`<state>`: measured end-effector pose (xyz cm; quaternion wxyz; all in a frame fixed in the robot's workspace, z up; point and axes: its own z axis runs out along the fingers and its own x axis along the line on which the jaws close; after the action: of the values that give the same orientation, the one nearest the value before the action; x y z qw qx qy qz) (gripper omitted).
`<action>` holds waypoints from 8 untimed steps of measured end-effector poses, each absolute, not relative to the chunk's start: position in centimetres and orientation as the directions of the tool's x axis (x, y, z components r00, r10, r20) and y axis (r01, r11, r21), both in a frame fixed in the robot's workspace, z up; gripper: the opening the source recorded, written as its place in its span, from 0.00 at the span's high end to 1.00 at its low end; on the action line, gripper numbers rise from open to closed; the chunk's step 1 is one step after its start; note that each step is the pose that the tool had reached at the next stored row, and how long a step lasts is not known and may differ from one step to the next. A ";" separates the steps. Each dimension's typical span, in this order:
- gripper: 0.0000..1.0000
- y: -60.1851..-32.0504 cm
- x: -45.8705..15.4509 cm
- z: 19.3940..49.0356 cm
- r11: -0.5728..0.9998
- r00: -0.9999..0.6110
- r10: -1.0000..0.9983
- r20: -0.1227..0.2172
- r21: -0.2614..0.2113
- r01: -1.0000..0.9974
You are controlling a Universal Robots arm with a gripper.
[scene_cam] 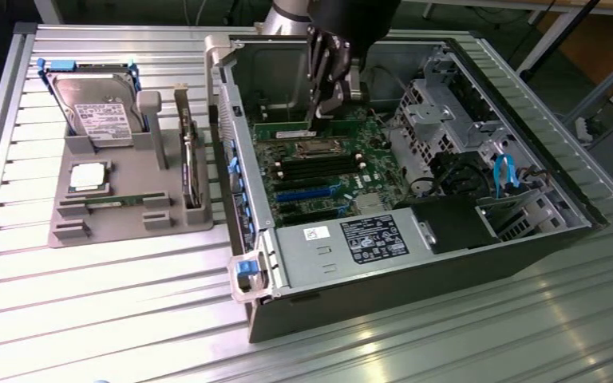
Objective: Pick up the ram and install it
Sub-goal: 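Pick up the ram and move it above insertion slot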
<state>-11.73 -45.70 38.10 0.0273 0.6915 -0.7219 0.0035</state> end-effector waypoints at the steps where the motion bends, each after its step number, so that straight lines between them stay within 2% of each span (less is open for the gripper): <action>1: 0.89 -45.7 -11.4 38.1 0.044 -0.042 -0.998 0.044 0.033 -0.999; 3: 0.89 -45.7 -10.7 38.1 0.043 -0.042 -0.998 0.039 0.033 -0.999; 6: 0.89 -45.7 -9.6 38.1 0.041 -0.041 -0.999 -0.005 0.035 -0.999; 8: 0.89 -45.7 -8.4 38.1 0.002 -0.002 -1.000 -0.005 0.035 -0.999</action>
<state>-8.43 -45.70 38.10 0.0106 0.7062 -0.7078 -0.0143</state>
